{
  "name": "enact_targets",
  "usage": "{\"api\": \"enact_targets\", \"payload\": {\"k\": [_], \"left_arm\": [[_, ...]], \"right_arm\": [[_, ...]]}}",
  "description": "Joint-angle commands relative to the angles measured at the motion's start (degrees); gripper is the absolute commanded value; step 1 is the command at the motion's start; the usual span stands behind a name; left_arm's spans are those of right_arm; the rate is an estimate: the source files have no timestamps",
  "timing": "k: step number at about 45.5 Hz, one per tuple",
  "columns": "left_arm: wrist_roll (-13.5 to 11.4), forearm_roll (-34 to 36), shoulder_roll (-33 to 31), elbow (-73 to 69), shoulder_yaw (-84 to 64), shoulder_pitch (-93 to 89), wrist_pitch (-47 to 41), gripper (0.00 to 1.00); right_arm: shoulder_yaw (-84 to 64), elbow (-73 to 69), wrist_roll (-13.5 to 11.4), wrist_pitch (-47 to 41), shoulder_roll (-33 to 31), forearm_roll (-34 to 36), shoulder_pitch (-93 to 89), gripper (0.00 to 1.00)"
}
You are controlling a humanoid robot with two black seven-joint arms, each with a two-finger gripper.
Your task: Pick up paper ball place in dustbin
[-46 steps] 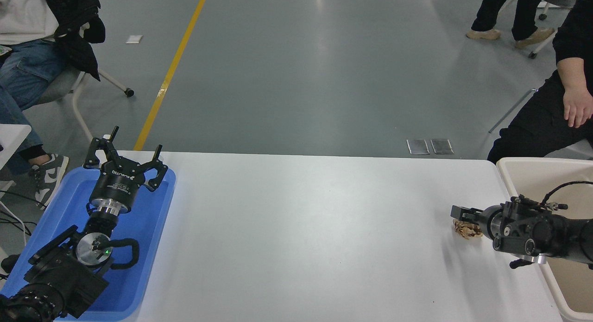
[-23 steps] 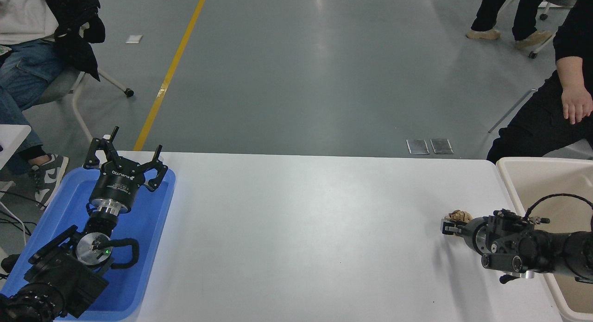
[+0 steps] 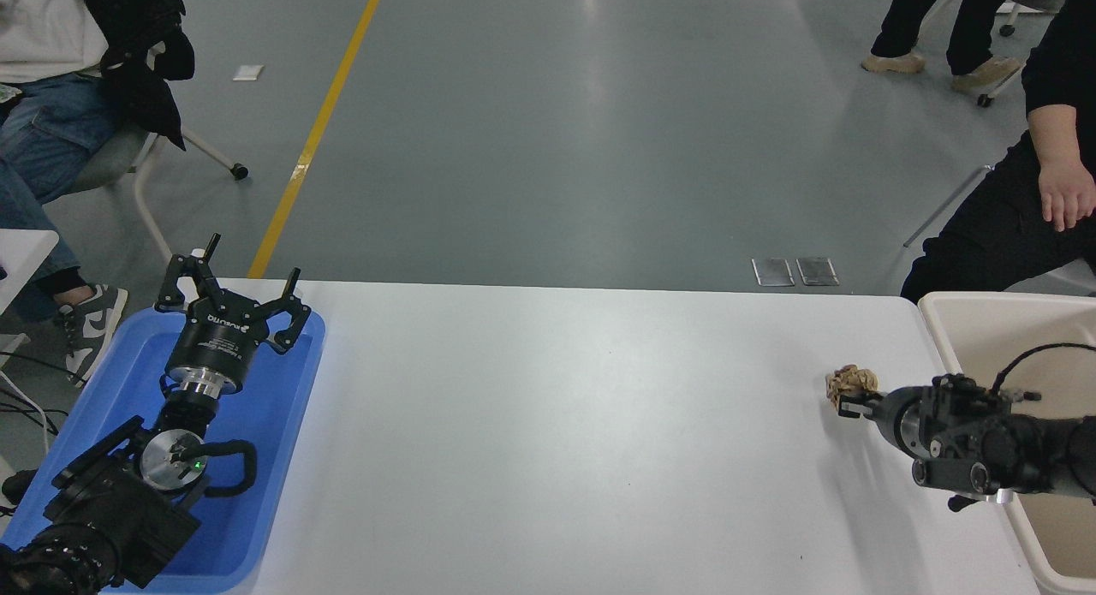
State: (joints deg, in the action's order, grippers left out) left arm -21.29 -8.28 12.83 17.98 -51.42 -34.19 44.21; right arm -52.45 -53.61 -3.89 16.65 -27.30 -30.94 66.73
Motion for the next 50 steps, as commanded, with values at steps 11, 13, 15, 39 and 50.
{"api": "enact_targets", "payload": {"k": [11, 13, 15, 39, 50], "left_arm": [[0.0, 0.0, 0.0, 0.0, 0.0, 0.0, 0.0, 1.00], [0.0, 0.0, 0.0, 0.0, 0.0, 0.0, 0.0, 1.00], [0.0, 0.0, 0.0, 0.0, 0.0, 0.0, 0.0, 1.00], [0.0, 0.0, 0.0, 0.0, 0.0, 0.0, 0.0, 1.00], [-0.1, 0.0, 0.0, 0.0, 0.0, 0.0, 0.0, 1.00]], "right_arm": [[-15.0, -21.9, 0.2, -15.0, -13.4, -0.5, 35.5, 0.00], [-15.9, -23.0, 0.1, -17.5, -14.1, -0.5, 39.2, 0.00], [-16.9, -23.8, -0.1, -19.9, -14.4, -0.4, 42.8, 0.00], [-23.8, -24.0, -0.1, -34.4, -15.1, -0.4, 61.6, 0.00], [-23.8, -24.0, -0.1, -34.4, -15.4, -0.4, 61.5, 0.00]]}}
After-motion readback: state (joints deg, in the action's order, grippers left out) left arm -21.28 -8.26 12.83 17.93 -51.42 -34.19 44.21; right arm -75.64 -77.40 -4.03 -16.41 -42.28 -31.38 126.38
